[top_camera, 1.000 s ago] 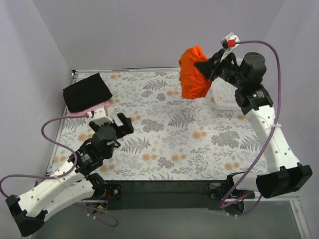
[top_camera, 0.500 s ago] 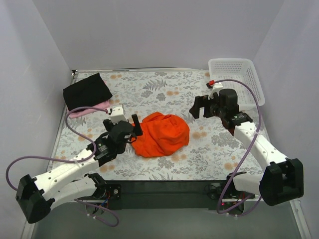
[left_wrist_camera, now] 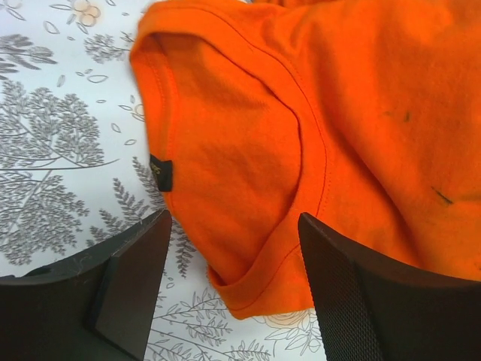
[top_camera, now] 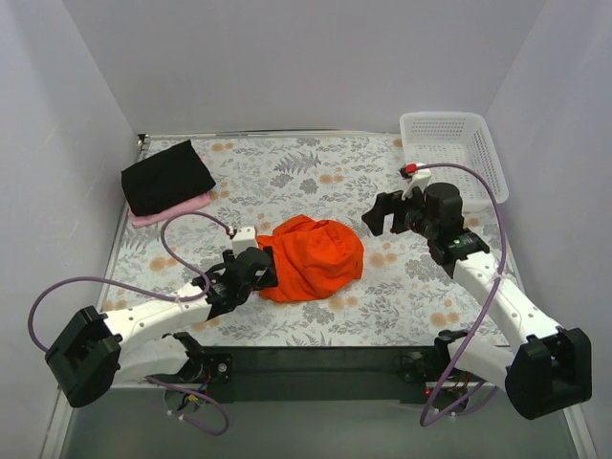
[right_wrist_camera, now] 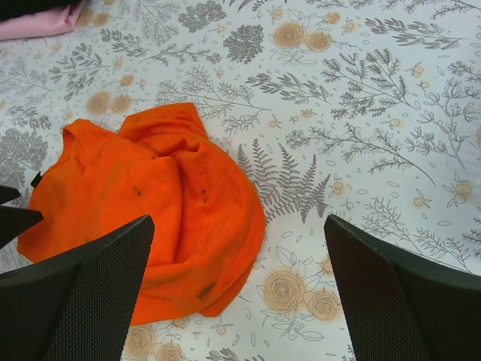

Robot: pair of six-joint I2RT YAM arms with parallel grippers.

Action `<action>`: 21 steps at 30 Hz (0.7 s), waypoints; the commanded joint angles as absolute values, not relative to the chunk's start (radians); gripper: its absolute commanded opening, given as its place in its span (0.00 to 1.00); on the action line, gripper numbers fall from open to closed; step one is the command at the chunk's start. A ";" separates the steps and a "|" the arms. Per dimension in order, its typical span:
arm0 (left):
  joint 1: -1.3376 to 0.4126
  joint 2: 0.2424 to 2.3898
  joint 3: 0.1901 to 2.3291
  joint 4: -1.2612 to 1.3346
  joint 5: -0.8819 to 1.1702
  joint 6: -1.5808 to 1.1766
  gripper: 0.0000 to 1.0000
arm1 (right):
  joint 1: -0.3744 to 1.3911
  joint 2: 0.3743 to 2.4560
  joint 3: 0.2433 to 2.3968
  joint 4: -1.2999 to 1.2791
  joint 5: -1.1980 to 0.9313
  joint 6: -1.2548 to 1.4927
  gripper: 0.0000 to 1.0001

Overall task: Fold and stack the t-shirts
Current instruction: Move the tshirt to the center of the board

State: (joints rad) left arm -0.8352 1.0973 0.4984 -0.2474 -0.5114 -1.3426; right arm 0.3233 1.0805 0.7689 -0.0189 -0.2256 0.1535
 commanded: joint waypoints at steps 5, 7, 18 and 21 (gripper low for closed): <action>-0.842 1.129 0.480 -0.172 -0.414 -1.342 0.62 | 0.328 1.085 0.756 0.040 -0.250 0.152 0.86; -0.842 1.143 0.485 -0.192 -0.400 -1.356 0.59 | 0.330 1.085 0.755 0.041 -0.250 0.152 0.86; -0.844 1.143 0.466 -0.215 -0.316 -1.388 0.44 | 0.330 1.100 0.750 0.046 -0.256 0.149 0.86; -0.845 1.138 0.460 -0.235 -0.299 -1.405 0.43 | 0.330 1.100 0.747 0.046 -0.253 0.146 0.86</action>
State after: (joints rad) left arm -0.8371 1.1549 0.4709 -0.2089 -0.3313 -1.3808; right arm 0.3237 1.1019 0.7547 0.0029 -0.2432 0.1539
